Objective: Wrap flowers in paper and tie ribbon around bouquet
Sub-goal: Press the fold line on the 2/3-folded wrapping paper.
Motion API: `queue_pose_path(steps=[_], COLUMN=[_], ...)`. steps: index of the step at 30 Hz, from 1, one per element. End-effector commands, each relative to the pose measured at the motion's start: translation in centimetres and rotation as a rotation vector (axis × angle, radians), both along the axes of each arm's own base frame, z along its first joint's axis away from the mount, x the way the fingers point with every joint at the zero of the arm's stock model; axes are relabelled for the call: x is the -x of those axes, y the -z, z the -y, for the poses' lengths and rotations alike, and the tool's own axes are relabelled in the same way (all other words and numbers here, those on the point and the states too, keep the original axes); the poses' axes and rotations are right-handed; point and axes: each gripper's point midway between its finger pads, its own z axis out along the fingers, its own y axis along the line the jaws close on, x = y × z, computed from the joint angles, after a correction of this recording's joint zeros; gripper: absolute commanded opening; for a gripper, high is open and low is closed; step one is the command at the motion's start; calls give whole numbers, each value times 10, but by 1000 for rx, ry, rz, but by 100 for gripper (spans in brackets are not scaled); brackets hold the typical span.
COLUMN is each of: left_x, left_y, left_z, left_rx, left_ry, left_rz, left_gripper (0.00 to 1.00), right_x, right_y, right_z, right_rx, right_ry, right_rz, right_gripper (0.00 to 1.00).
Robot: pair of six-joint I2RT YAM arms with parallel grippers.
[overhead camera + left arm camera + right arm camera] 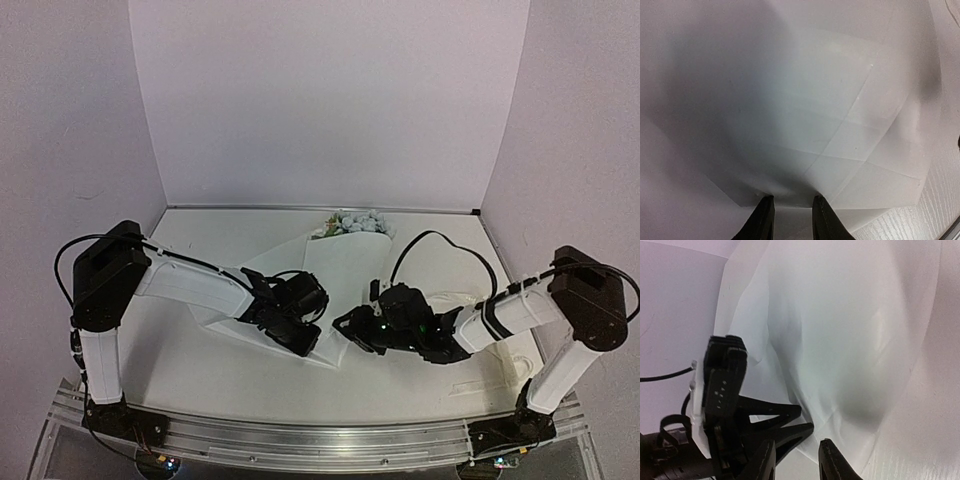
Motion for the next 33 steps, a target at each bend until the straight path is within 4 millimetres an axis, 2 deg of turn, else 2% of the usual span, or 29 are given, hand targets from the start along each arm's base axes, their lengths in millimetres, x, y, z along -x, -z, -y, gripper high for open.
queue_pose_path(steps=[1, 3, 5, 7, 9, 12, 15, 22, 26, 29, 33], left_x=[14, 14, 14, 14, 14, 14, 14, 15, 15, 16, 17], left_y=[30, 31, 30, 30, 31, 30, 29, 29, 30, 32, 34], left_z=[-38, -38, -37, -37, -36, -37, -37, -38, -39, -39, -40], left_rx=[-151, -151, -147, -147, -145, -143, -143, -141, -146, -146, -151], left_ry=[-5, -5, -5, -5, -4, -3, -3, -4, -3, -3, -5], left_rz=[-65, -67, -66, -66, -68, -65, -61, -63, -65, -71, -78], left_gripper=[28, 28, 28, 28, 28, 28, 28, 28, 28, 28, 28], right_x=[12, 16, 19, 21, 25, 26, 22, 7, 2, -1, -1], right_y=[1, 0, -15, -27, -41, -36, -20, 28, 46, 43, 41], right_z=[21, 39, 37, 18, -12, -37, -44, -27, -19, -16, -2], right_rx=[124, 204, 219, 191, 144, 106, 97, 84, 29, -9, 0], right_ry=[37, 68, 30, -42, -144, -202, -204, -127, -67, -44, -20], right_rz=[44, 68, 126, 141, 138, 86, 45, -4, -17, 5, 34], right_gripper=[31, 34, 40, 43, 44, 45, 45, 45, 44, 44, 47])
